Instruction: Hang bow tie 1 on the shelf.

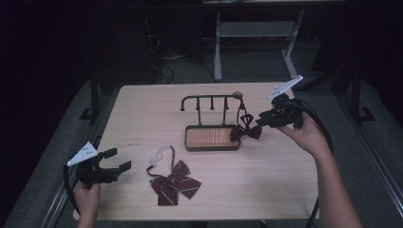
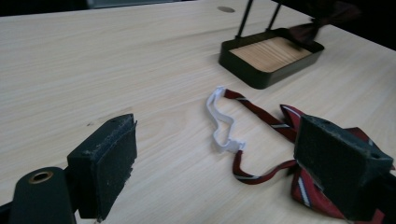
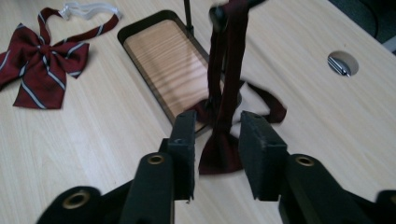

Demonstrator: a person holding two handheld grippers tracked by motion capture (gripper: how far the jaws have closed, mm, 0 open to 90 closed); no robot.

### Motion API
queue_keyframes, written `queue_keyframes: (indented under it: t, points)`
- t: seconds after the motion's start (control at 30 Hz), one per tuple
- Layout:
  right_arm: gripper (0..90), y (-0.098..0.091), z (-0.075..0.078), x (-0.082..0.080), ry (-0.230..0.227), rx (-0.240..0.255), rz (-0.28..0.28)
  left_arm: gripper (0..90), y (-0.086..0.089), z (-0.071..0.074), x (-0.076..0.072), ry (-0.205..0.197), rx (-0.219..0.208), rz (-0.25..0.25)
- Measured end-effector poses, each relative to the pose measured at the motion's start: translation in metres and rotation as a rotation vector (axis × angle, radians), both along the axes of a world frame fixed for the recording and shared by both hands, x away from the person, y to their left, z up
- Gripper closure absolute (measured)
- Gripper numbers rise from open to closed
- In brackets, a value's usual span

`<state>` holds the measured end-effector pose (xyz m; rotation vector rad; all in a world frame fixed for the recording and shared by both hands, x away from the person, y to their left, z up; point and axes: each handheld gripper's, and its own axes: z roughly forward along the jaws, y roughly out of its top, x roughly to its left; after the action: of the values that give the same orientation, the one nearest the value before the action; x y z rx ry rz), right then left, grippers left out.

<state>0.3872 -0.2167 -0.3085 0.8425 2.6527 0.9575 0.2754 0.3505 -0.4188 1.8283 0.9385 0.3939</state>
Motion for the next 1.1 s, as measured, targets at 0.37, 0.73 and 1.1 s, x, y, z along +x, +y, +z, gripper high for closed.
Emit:
queue_keyframes:
  t: [0.37, 0.73, 1.1]
  points:
    - [56.4, -0.012, -0.02, -0.039, -0.012, 0.009, -0.017, 12.8, -0.025, 0.005, 0.002, 0.008, 0.083, -0.141]
    - [50.1, -0.02, -0.043, -0.068, -0.012, -0.009, -0.043, 13.5, -0.04, -0.003, 0.009, 0.08, 0.129, -0.147]
    - [46.4, -0.027, -0.068, -0.087, -0.04, 0.005, -0.067, 14.3, -0.046, -0.012, 0.017, 0.138, 0.17, -0.118]
